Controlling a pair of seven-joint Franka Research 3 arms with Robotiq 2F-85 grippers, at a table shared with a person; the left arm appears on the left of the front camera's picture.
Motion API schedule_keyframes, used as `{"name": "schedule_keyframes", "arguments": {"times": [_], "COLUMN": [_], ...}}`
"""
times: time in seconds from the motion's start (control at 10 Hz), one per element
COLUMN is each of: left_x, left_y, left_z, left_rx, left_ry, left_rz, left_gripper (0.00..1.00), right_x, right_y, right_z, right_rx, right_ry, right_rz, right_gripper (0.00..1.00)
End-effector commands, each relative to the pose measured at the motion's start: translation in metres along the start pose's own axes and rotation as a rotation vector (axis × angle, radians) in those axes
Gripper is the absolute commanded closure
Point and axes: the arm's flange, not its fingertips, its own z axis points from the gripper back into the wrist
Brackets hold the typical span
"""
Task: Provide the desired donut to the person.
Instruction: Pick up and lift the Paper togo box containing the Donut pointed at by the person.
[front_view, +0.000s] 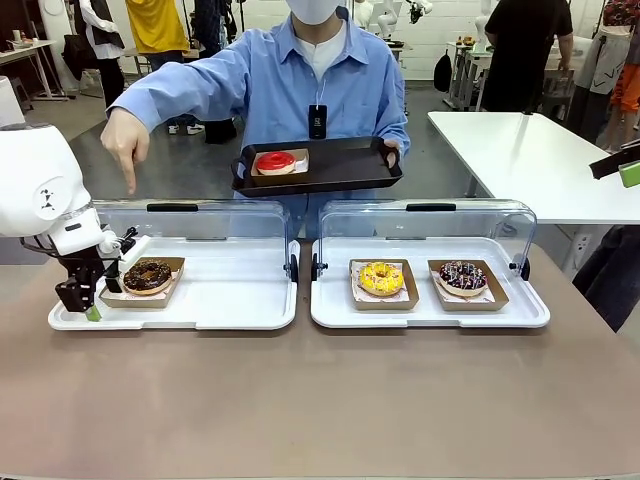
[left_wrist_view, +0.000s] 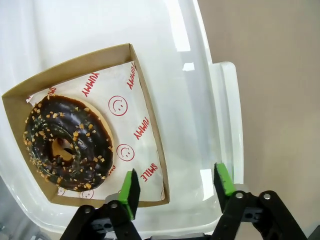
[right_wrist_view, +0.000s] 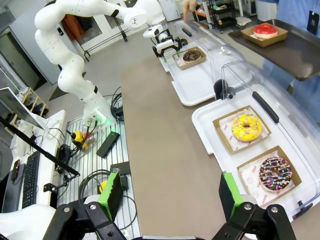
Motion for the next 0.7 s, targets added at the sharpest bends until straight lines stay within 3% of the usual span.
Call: {"name": "schedule_keyframes", "arguments": {"times": [0.0,0.1,0.2,0.3,0.4,0.6], "left_x": [-0.0002,-0.0009,-0.0012,-0.0016,-0.0021,-0.0025], "left_y": [0.0040,0.0054,0.0050,0.0042,0.0040,0.0046], "left_z": [-0.0028,-0.0011,-0.0008,-0.0008,-0.0003,0.0015], "left_rx": [0.017,0.018,0.017,0.017,0.017,0.015], "left_ry": [-0.011,-0.010,-0.009,-0.008,-0.009,-0.012], "left_rz": [0.020,0.016,0.017,0.018,0.018,0.016], "left_gripper": [1.00,0.72,1.00,0.92,1.00,1.00], "right_x": [0.0004,0.0004,0.0004,0.0004,0.0004,0.0004], "right_y": [0.0001,0.0001,0.0001,0.0001,0.0001,0.0001], "right_z": [-0.0012,-0.0012,-0.0012,-0.0012,-0.0012,-0.0012], "right_rx": [0.011,0.011,0.011,0.011,0.011,0.011], "right_ry": [-0.015,-0.015,-0.015,-0.015,-0.015,-0.015], "right_rz": [0.013,0.013,0.013,0.013,0.013,0.013], "right_gripper": [0.00,0.00,0.00,0.00,0.00,0.00]}}
